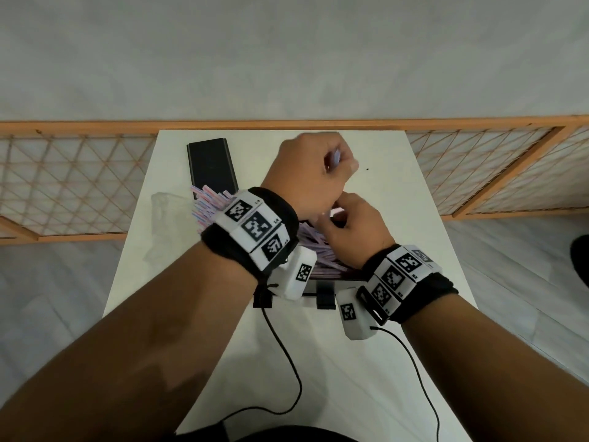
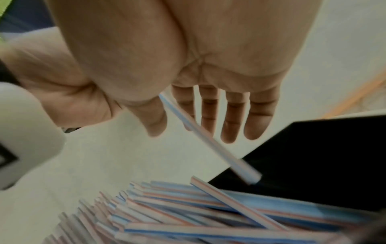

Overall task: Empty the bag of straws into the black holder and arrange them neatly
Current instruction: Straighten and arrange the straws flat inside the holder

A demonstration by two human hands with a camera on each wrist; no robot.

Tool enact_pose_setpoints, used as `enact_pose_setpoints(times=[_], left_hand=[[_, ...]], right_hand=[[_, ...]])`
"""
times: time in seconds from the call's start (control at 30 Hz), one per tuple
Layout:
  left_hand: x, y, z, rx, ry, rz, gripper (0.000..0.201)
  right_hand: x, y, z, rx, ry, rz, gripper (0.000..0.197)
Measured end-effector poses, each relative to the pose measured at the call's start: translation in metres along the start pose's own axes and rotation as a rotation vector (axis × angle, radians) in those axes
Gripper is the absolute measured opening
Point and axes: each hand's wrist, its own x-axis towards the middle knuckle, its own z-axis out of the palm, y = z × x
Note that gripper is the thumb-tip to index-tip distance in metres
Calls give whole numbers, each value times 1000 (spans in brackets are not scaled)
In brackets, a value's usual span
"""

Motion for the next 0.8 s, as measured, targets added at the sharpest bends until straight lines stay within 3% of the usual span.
enact_pose_setpoints(times=[0.13,0.23,0.3,0.43,0.53,0.6,0.67,0.7,0.8], left_hand=[[-9,12,-28,-280,84,-29,8],[-18,6,-43,-258,144,10,10],[-25,-6,-53,-232,288,62,10],[-45,-45,-72,-213,718,91,10],[-67,-76,-75,-318,925,-37,21],[-75,-95,-72,-517,1000,-291,27],[-79,-108,-64,-692,960,-595,28],[-80,-112,-58,-784,886,-678,26],[-83,-120,-41,-979,633,-642,39]], right_hand=[[10,-8,-3,86,74,-72,18],[10,-6,-3,27,22,-105,21],[4,-1,2,-70,-84,-95,29],[-7,20,21,-310,-282,-81,38],[-6,39,26,-404,-250,-26,63],[-4,43,31,-449,-288,0,82],[-3,41,40,-423,-337,-26,89],[-3,40,44,-389,-351,-39,87],[0,38,46,-364,-307,-68,82]])
